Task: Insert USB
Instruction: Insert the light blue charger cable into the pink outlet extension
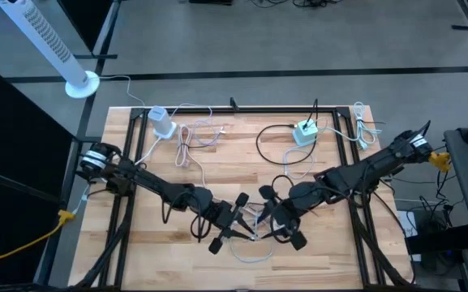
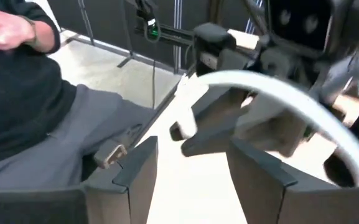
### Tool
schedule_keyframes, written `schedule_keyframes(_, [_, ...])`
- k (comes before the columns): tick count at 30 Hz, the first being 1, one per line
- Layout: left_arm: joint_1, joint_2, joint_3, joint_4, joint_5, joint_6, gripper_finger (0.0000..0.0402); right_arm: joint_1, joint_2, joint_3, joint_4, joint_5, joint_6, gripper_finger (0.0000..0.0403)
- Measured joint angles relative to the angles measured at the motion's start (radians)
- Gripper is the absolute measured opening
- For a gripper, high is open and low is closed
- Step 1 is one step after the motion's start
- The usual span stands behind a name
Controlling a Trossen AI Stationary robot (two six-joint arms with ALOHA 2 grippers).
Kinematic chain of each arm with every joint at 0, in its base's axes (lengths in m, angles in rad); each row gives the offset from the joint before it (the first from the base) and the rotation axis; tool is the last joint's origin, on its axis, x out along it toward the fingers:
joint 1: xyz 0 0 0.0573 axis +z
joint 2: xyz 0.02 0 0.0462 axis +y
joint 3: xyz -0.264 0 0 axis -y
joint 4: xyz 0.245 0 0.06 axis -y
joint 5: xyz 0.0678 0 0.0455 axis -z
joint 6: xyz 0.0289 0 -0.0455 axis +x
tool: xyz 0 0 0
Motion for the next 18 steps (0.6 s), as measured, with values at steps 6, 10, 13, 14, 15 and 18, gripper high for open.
schedule_keyframes(6, [-0.011, -0.010, -0.006, -0.009, -0.065, 0.027, 0.0038, 0.031, -0.021, 0.000, -0.138, 0.140, 0.110, 0.0174])
schedule_keyframes(10, [-0.017, -0.012, -0.006, -0.017, -0.231, 0.036, 0.0038, 0.057, -0.030, 0.000, -0.190, 0.220, 0.206, 0.0175])
schedule_keyframes(13, [-0.015, -0.012, -0.006, -0.024, -0.352, 0.052, 0.0038, 0.085, -0.029, 0.000, -0.191, 0.330, 0.258, 0.0172])
schedule_keyframes(14, [-0.015, -0.012, -0.006, -0.023, -0.394, 0.058, 0.0038, 0.093, -0.029, 0.000, -0.191, 0.383, 0.274, 0.0170])
schedule_keyframes(15, [-0.017, -0.012, -0.006, -0.019, -0.439, 0.065, 0.0038, 0.100, -0.029, 0.000, -0.192, 0.432, 0.280, 0.0168])
schedule_keyframes(18, [-0.024, -0.012, -0.006, -0.011, -0.604, 0.101, 0.0038, 0.121, -0.029, 0.000, -0.192, 0.577, 0.318, 0.0161])
